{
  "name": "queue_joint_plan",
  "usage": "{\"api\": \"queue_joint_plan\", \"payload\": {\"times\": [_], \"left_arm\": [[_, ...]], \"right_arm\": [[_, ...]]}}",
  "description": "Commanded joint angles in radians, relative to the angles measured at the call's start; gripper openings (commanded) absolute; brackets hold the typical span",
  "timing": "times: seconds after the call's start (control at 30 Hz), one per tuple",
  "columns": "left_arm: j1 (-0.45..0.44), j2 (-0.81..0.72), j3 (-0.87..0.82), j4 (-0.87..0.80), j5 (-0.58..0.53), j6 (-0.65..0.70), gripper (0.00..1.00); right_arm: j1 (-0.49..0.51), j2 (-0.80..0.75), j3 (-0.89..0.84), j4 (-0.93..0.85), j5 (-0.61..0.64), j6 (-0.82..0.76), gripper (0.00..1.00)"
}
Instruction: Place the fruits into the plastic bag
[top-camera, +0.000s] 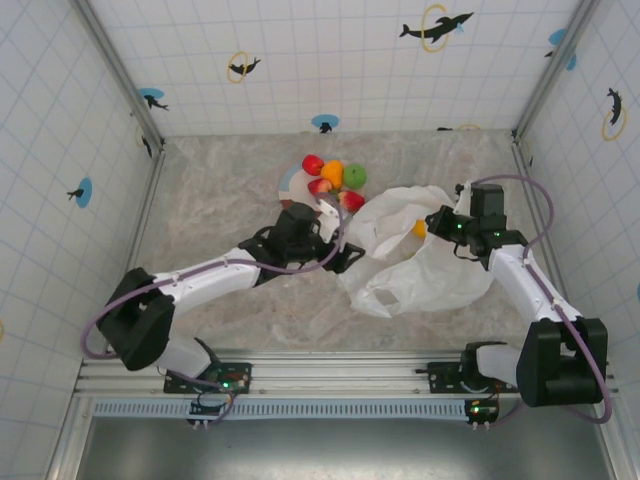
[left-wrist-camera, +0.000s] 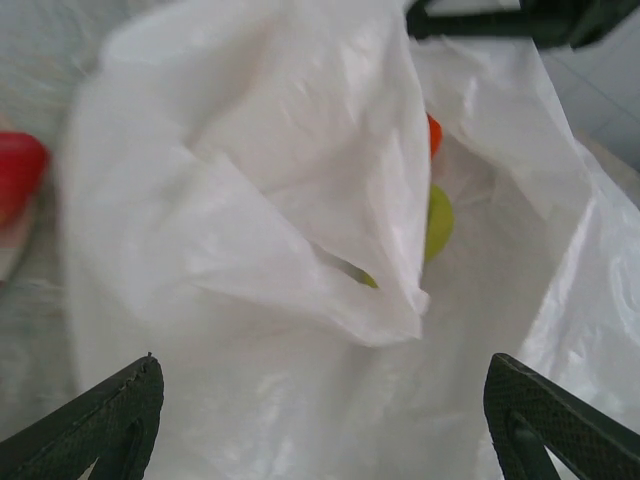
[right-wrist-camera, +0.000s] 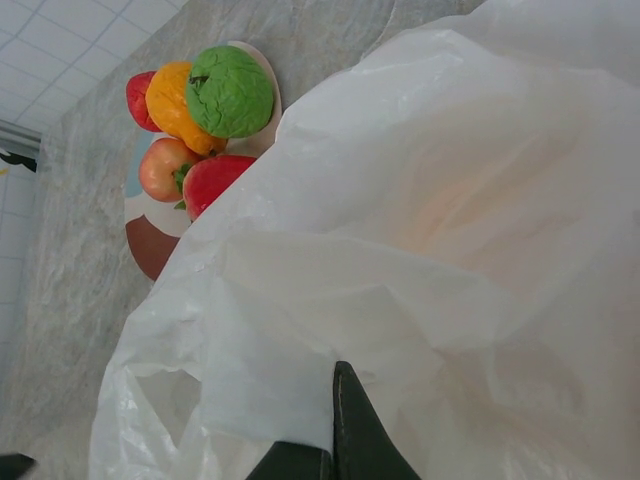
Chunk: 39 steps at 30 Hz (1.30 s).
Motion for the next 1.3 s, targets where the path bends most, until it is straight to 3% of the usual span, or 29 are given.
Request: {"api": "queue_joint_plan", "payload": {"times": [0.0,0.2,0.33,0.47,0.8,1.27], "left_arm": [[0.066,-0.065,-0.025,0.023,-0.034,-0.007,0.86],[0.178,0.023,0.08,-0.011,-0.276,-0.188,0.88],[0.235,0.147,0.194,-0.065,-0.294,-0.22,0.89],[0.252,0.273,0.311,-0.116,-0.331,-0.142,0.88],[0.253,0.503,0.514,-0.226,-0.393,0.212,0.88],[0.253,0.757,0.787,-0.395,-0.425,0.323,0.85]], "right_arm": [[-0.009,0.003,0.046,-0.008,0.005,-0.021,0.0],[-0.014,0.006,0.048,-0.002,0.003,-0.024,0.0],[-0.015,0.006,0.047,-0.004,-0.002,-0.027,0.0],[-0.021,0.002,0.049,-0.012,-0.004,-0.033,0.0],[-0.041,0.012,0.056,-0.019,-0.008,-0.045,0.0],[-0.049,0.035,0.057,-0.016,-0.045,-0.049,0.0]]}}
